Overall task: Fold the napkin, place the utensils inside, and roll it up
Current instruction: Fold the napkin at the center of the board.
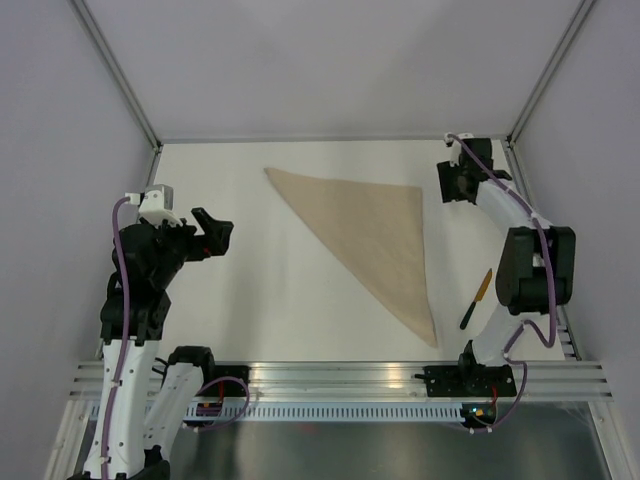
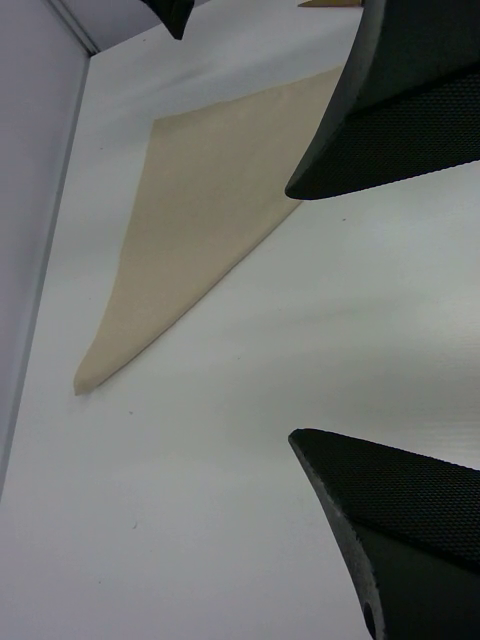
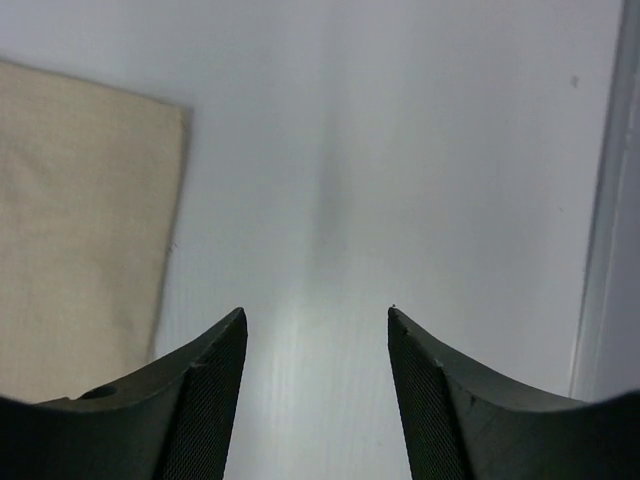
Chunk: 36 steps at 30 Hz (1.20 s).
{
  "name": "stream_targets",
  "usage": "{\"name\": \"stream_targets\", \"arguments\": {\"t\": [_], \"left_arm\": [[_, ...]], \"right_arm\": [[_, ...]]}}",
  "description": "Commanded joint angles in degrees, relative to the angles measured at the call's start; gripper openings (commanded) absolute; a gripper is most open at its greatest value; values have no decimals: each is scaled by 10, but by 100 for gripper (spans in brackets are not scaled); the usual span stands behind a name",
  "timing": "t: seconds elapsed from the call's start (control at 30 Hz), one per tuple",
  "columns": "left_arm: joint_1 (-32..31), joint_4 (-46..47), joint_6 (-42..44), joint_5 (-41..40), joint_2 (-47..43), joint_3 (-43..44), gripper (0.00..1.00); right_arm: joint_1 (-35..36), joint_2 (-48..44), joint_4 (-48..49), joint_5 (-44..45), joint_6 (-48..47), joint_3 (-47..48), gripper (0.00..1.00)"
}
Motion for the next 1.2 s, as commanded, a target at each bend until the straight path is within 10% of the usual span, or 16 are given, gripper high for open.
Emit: {"name": "stream_targets", "arguments": {"t": [0.0, 1.17], "left_arm": [[-1, 17, 12, 36, -11, -6, 100], [-1, 13, 9, 43, 9, -9, 100]], "right_arm": [[-65, -86, -118, -42, -17, -72, 63], [-197, -96, -415, -130, -286, -250, 60]]}}
